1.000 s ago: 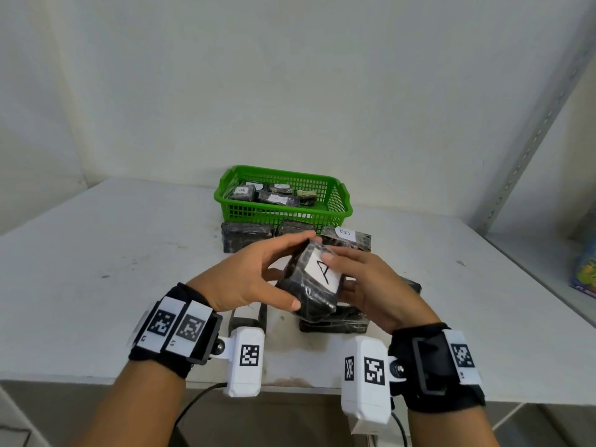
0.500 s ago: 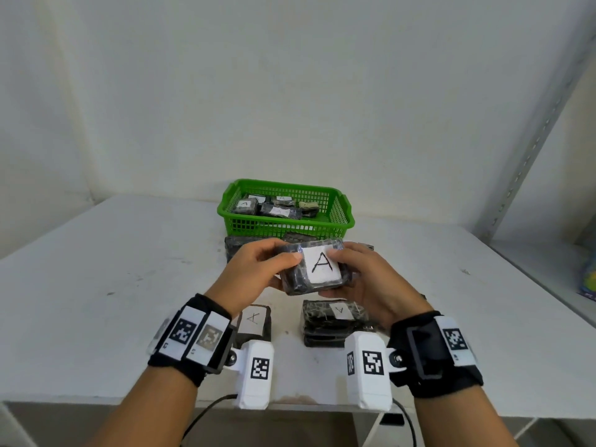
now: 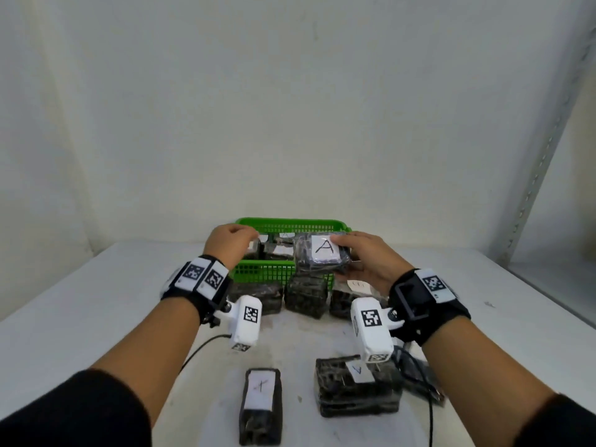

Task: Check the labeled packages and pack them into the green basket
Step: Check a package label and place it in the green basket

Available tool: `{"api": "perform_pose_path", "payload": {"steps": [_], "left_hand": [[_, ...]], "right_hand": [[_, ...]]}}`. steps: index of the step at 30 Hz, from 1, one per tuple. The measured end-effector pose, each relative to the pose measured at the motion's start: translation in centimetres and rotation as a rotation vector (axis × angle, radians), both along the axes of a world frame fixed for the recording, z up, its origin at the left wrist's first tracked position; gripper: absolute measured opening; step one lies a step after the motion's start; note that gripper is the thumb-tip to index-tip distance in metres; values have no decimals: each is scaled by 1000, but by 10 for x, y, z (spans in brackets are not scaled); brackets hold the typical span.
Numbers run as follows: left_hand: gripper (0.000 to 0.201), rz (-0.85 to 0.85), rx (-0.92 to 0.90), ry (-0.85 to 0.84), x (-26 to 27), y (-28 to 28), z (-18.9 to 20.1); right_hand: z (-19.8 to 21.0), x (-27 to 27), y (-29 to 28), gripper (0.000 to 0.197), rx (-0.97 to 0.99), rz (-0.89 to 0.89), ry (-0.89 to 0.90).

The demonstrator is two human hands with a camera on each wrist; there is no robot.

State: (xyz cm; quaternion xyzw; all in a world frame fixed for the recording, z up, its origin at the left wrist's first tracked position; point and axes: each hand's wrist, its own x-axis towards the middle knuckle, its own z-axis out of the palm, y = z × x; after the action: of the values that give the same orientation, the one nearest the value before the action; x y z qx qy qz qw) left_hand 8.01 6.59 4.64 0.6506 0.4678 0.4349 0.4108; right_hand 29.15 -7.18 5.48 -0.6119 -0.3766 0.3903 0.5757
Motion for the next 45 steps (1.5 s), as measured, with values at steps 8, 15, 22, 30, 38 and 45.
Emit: {"api": "perform_pose_path", "payload": {"steps": [8, 15, 22, 30, 38, 45], "left_hand": [[28, 144, -192, 363, 14, 101, 8], [41, -102, -170, 930, 38, 144, -13], [28, -106, -36, 1082, 29, 196, -55], [19, -175, 234, 1366, 26, 184, -57], [41, -164, 373, 1448, 28, 195, -66], [23, -168, 347, 1482, 29, 196, -66]], "right_hand": [[-1, 14, 88, 31, -170, -20, -74], [-29, 16, 169, 61, -325, 35, -210], [-27, -1, 190, 61, -568, 113, -579], [-31, -4, 199, 64, -582, 82, -674], [-34, -7, 201, 57, -579, 7, -655], [-44, -3, 208, 52, -648, 40, -754]]}}
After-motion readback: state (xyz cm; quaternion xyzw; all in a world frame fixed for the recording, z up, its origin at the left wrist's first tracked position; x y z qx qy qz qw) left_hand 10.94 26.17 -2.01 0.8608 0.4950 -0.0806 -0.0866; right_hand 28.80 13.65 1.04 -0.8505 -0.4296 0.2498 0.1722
